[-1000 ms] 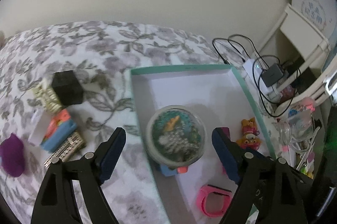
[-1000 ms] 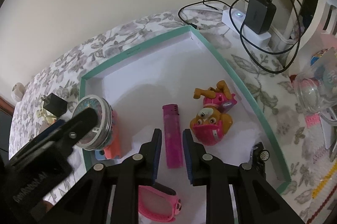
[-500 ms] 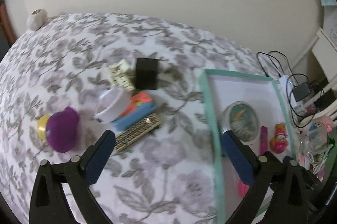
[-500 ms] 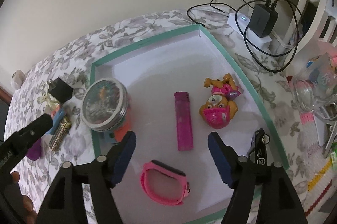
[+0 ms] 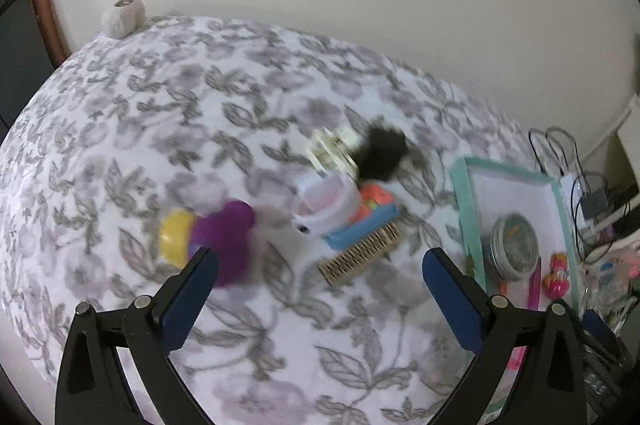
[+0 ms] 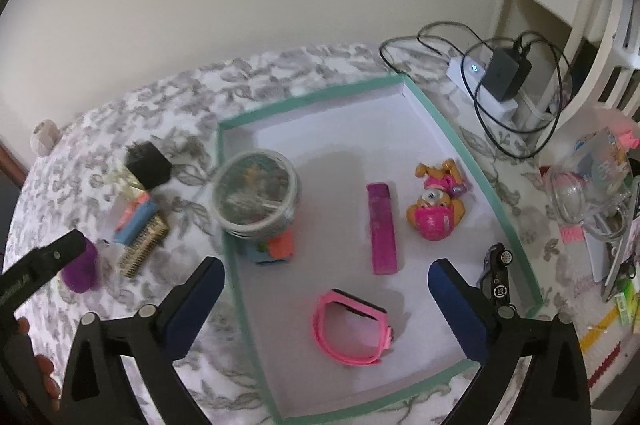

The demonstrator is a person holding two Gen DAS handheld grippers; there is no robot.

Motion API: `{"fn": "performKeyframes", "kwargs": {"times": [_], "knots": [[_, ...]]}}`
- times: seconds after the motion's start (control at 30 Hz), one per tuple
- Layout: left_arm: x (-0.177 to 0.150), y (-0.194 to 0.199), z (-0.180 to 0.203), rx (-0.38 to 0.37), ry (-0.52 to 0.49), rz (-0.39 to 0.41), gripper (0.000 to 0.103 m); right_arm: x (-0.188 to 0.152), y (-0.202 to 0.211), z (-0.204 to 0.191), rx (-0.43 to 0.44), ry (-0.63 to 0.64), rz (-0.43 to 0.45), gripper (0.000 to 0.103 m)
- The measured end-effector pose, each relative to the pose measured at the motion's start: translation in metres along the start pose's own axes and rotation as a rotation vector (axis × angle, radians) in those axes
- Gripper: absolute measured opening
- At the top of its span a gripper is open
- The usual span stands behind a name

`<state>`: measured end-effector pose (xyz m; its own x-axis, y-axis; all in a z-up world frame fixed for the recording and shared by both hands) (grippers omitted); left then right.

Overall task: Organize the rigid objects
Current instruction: 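Move left tool to the yellow-purple toy while right tool approaches the gold patterned bar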

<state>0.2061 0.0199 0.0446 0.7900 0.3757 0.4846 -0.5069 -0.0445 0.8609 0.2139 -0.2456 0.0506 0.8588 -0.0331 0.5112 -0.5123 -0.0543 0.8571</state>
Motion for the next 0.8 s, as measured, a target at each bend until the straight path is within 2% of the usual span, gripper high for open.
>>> {"fn": "performKeyframes", "kwargs": {"times": [0.17,0.33,0.6,0.8], "knots": [[0.024,0.017,-0.045,0.081,0.025,0.07,0.102,0.024,0.034,-0.04,0.088,0.025,0.092,0.103],[0.039,0.023,-0.1,0.154,0.084,0.08,0.102,0.034,0.037,-0.086,0.125,0.099,0.108,0.103],[0.039,0.003,-0.152,0.153,0.213,0.032,0.102,0.02,-0.02,-0.14,0.147,0.13,0.013,0.103],[0.032,-0.02,-0.149,0.134,0.218,-0.019,0.102,-0.003,-0.068,-0.158,0.126,0.155,-0.074,0.103]]}}
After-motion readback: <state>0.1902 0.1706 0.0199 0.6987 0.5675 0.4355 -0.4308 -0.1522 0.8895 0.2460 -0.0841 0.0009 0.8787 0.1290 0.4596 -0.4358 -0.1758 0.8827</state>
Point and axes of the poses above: each gripper's, at about its wrist camera, not at the fingertips, and y roughly against the way its jaws point, z to its right, x to its top, the point moved 9 cm from there along -y, roughly the way its jaws point, and after that the axes turned 2 degrees about y, right-handed, at the moved point
